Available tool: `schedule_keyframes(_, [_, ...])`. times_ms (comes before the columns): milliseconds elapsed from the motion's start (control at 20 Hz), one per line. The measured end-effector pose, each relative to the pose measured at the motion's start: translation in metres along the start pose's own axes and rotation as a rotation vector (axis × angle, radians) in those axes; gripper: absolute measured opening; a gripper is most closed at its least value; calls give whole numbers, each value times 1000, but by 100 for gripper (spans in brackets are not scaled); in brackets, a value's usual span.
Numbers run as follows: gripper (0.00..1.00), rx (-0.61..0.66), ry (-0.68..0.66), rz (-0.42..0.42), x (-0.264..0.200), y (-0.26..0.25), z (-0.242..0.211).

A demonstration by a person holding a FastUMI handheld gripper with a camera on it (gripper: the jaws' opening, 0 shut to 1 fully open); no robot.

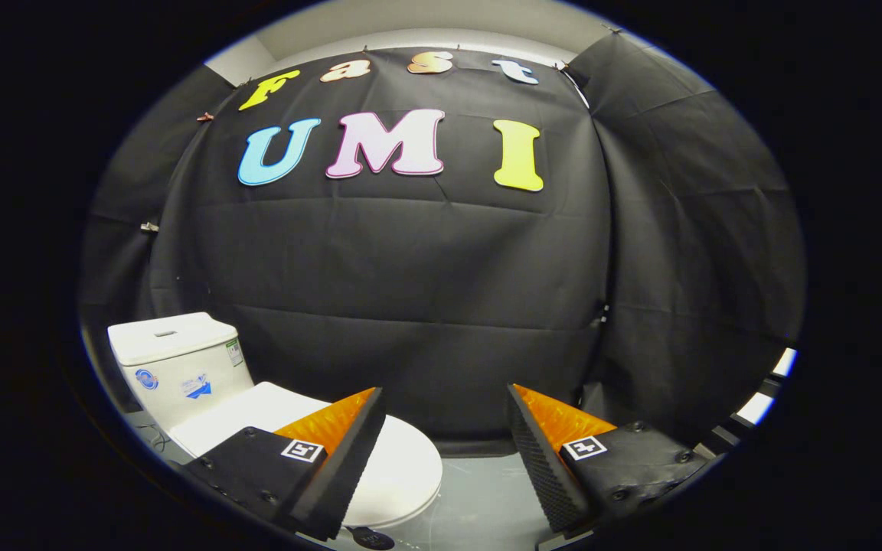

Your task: Open the toilet lid.

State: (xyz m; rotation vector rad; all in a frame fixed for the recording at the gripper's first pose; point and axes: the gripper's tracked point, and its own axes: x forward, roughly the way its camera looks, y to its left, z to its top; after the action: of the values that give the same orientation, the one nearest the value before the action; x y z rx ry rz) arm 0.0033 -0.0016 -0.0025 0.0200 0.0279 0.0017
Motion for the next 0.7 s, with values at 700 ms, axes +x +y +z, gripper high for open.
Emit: schedule_keyframes(700, [97, 47, 38, -3, -11, 11, -6])
